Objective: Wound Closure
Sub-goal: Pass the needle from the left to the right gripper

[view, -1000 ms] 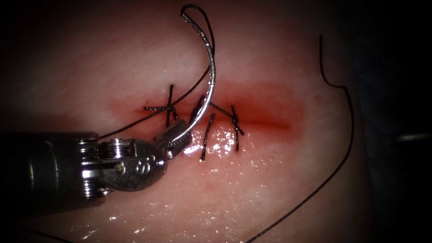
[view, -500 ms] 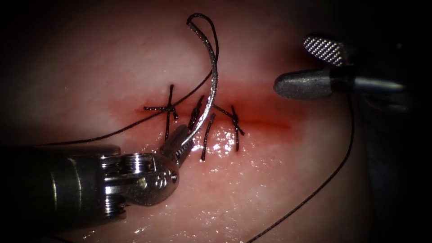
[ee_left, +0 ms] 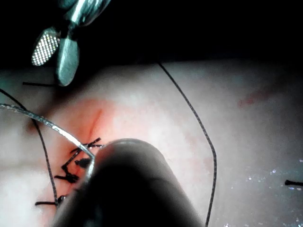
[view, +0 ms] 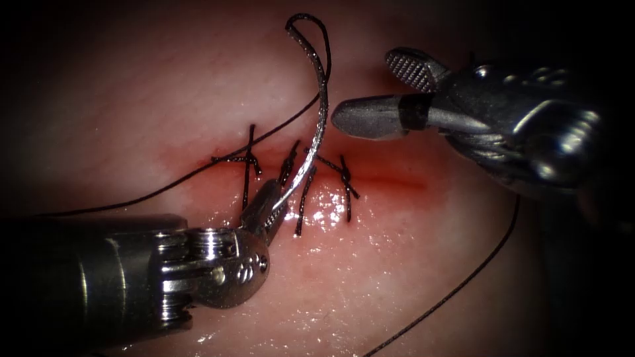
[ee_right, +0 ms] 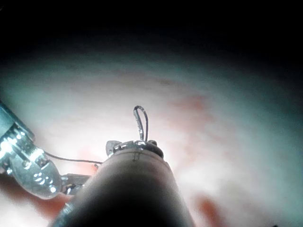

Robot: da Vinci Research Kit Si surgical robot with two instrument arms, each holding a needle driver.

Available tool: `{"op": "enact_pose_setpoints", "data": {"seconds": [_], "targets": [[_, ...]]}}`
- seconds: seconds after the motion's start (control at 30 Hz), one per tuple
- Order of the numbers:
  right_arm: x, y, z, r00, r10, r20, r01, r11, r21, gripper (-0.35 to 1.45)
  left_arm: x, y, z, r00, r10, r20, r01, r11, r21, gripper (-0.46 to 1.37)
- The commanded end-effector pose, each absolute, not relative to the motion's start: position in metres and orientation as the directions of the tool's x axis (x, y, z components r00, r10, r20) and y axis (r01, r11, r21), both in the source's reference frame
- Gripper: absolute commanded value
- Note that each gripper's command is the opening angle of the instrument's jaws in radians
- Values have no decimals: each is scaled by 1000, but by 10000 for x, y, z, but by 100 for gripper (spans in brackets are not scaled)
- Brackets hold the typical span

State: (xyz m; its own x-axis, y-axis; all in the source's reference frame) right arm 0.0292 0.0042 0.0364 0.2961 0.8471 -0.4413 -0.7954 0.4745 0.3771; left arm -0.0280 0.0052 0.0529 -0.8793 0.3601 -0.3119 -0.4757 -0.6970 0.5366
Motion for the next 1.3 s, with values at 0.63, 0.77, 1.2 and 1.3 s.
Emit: {"op": "enact_pose_setpoints", "data": {"seconds": [0.63, 0.77, 1.2, 1.3], "targets": [[309, 39, 417, 250, 835, -491, -838, 441, 322, 75, -288, 51, 515, -886, 353, -301, -464, -703, 539, -35], [309, 40, 421, 204, 850, -485, -852, 398, 341, 65, -289, 51, 514, -890, 342, -301, -454, -701, 549, -35], [314, 43, 428, 124, 881, -456, -854, 329, 403, 58, -293, 51, 514, -899, 321, -298, -437, -695, 571, -35], [315, 42, 428, 104, 888, -448, -855, 309, 416, 38, -293, 50, 513, -899, 321, -297, -437, -695, 571, -35]]}}
